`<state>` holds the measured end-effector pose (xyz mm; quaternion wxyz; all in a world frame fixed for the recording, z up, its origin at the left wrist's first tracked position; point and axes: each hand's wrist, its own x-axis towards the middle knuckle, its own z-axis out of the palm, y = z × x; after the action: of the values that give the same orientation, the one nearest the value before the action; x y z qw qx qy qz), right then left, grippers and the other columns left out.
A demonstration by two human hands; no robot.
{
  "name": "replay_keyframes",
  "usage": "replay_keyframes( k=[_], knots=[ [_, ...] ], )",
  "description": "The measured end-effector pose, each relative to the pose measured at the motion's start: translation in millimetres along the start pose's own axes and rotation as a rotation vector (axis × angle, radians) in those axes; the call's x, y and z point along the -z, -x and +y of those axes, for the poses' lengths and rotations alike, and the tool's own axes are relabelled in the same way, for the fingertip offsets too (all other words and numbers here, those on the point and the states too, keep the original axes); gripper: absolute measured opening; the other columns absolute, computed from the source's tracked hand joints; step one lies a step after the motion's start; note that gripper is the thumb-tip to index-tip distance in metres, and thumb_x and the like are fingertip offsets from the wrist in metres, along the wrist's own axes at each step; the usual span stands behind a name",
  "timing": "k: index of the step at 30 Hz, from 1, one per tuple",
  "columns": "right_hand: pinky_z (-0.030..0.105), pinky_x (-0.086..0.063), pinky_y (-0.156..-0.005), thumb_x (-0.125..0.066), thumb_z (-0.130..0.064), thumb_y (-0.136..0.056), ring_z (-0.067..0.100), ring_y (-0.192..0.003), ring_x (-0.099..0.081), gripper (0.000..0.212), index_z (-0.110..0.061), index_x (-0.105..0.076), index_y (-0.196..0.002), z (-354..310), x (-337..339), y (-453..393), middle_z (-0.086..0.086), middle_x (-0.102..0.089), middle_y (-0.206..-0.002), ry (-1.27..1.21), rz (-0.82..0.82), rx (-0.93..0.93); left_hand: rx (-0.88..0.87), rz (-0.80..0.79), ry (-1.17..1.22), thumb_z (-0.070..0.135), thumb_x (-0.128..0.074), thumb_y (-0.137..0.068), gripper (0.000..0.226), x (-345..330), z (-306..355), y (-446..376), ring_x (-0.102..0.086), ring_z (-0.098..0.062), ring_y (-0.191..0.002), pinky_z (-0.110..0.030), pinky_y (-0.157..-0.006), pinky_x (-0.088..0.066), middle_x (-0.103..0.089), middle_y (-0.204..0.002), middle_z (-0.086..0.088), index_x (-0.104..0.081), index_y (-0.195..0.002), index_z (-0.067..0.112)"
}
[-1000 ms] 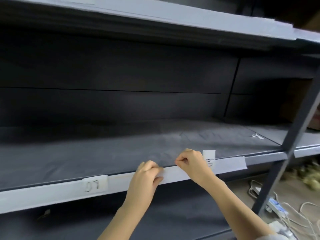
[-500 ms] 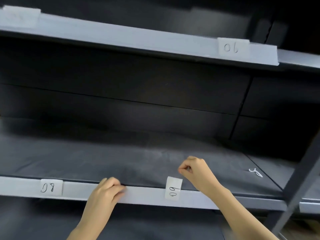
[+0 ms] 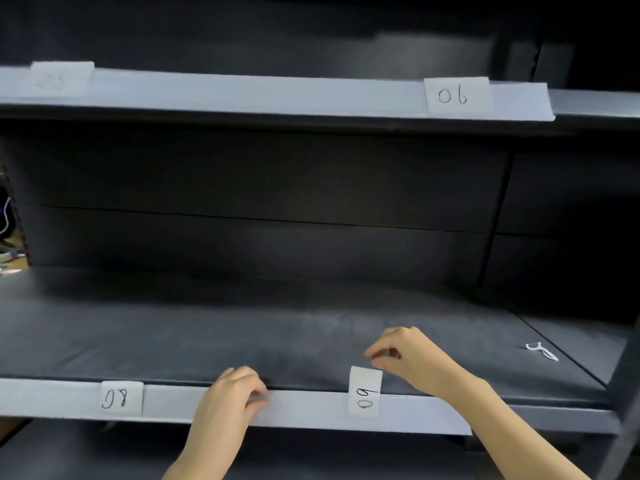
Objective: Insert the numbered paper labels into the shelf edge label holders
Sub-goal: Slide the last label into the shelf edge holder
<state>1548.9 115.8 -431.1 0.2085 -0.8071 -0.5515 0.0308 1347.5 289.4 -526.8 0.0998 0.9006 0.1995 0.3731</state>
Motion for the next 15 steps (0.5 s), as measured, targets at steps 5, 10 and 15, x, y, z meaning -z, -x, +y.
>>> replay_keyframes(
  k=[5, 10, 15],
  knots=[
    [0.006, -0.034, -0.059, -0.057, -0.015, -0.087, -0.002, -0.062, -0.048, 0.02, -0.015, -0.071, -0.102, -12, -6, -9, -0.023, -0.047, -0.068, 0.01, -0.07, 0.027, -0.062, 0.013, -0.045, 0.003, -0.094, -0.015, 0.052, -2, -6, -3, -0.04, -0.002, -0.068, -0.004, -0.063, -0.034, -0.047, -0.066, 0.018, -0.058, -0.045, 0.024],
    [0.019, -0.039, -0.071, -0.058, -0.017, -0.087, 0.007, -0.072, -0.048, 0.026, -0.017, -0.066, -0.112, -18, -7, -11, -0.013, -0.053, -0.081, 0.063, -0.072, -0.009, -0.064, -0.006, -0.055, 0.005, -0.094, -0.011, 0.054, -2, -9, -10, -0.039, -0.001, -0.068, -0.001, -0.06, -0.029, -0.042, -0.085, 0.012, -0.056, -0.042, 0.026],
    [0.021, -0.038, -0.072, -0.053, -0.013, -0.087, 0.008, -0.08, -0.048, 0.025, -0.016, -0.068, -0.106, -28, -14, -8, -0.008, -0.056, -0.09, 0.1, -0.09, -0.003, 0.006, -0.069, 0.0, -0.001, -0.092, -0.034, 0.044, 3, -7, -9, -0.038, 0.01, -0.052, 0.0, -0.041, -0.02, -0.033, -0.054, 0.028, -0.059, -0.049, 0.023]
  ],
)
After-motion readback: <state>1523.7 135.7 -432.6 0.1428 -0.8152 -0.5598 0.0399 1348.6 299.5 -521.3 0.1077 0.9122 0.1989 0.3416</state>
